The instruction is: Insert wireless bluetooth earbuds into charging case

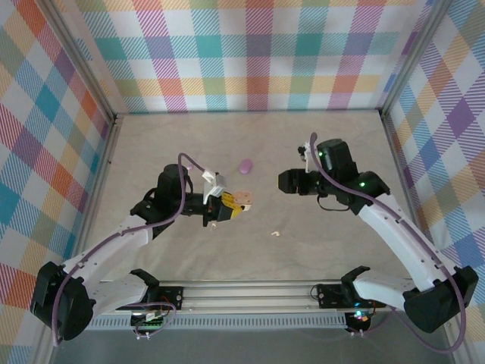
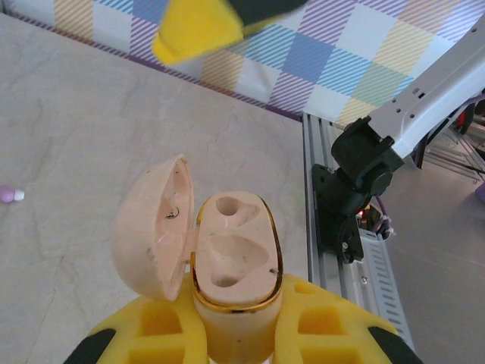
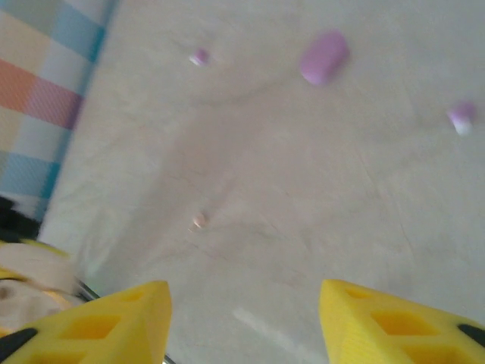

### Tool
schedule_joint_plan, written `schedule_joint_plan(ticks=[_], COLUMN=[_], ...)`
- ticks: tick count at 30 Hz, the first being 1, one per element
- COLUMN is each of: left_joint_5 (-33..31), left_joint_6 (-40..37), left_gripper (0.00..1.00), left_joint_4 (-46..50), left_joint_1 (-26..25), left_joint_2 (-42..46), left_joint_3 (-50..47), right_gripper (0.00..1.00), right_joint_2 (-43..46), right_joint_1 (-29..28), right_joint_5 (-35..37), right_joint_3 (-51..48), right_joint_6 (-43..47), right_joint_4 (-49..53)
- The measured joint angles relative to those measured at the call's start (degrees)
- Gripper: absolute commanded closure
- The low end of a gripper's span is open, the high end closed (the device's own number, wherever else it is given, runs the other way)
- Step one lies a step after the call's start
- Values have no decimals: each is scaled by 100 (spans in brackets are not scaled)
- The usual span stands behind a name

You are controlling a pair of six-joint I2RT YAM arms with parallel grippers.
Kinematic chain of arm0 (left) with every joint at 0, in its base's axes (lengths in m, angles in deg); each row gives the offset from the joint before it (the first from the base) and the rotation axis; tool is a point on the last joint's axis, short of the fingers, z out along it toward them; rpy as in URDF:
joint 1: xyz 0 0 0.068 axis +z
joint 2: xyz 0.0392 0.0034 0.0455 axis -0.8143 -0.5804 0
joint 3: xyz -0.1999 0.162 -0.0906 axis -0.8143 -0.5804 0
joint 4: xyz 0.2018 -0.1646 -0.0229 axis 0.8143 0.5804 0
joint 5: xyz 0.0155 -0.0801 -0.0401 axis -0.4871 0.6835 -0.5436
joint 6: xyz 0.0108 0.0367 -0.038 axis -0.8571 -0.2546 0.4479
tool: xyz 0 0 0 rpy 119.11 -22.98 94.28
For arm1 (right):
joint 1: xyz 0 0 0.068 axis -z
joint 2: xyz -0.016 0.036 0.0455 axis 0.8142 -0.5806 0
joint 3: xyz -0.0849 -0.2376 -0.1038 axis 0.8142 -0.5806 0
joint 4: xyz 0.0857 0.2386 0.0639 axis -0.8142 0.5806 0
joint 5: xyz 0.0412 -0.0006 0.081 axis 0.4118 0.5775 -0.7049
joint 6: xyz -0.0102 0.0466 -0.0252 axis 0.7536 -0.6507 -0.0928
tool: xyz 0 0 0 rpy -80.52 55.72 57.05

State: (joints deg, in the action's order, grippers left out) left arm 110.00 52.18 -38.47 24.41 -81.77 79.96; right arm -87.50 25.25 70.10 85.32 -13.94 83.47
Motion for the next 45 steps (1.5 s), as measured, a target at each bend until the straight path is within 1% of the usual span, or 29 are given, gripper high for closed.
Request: schedule_joint_plan(ticks=[4, 9, 13, 17, 24, 27, 28, 38, 45], left_joint_5=[-70, -120, -157, -179, -199, -199, -201, -203, -229], left_joint_6=[4, 7, -9, -33, -72, -74, -74, -114, -181], left_gripper=[100, 100, 100, 100, 100, 100, 100, 100, 100], left_joint_4=[-17, -44, -39, -37, 9, 11, 13, 26, 33], left_joint_1=[15, 26, 28, 31, 35, 42, 42, 42, 42], left_joint_2=[133, 304, 361, 389, 551, 579, 584, 584, 584], left_joint_3=[-107, -229, -297, -308, -319, -328, -332, -393, -396], right_gripper=[55, 57, 61, 64, 69, 77, 78, 77, 77], right_joint_2=[-66, -90, -232, -597, -1272, -1482, -1534, -1840, -2173], right_joint_1=[0, -74, -326, -546, -901, -946, -946, -946, -946], right_joint_5=[20, 57, 170, 195, 258, 258, 262, 376, 409], right_joint_3=[-824, -1703, -2138, -2385, -2441, -2505, -2529, -2527, -2140], right_joint_6=[-697, -1615, -2116, -2385, -2522, -2557, -2559, -2500, -2190], right_joint_4=[83, -15, -328, -739, -1281, -1419, -1447, -1580, -1239])
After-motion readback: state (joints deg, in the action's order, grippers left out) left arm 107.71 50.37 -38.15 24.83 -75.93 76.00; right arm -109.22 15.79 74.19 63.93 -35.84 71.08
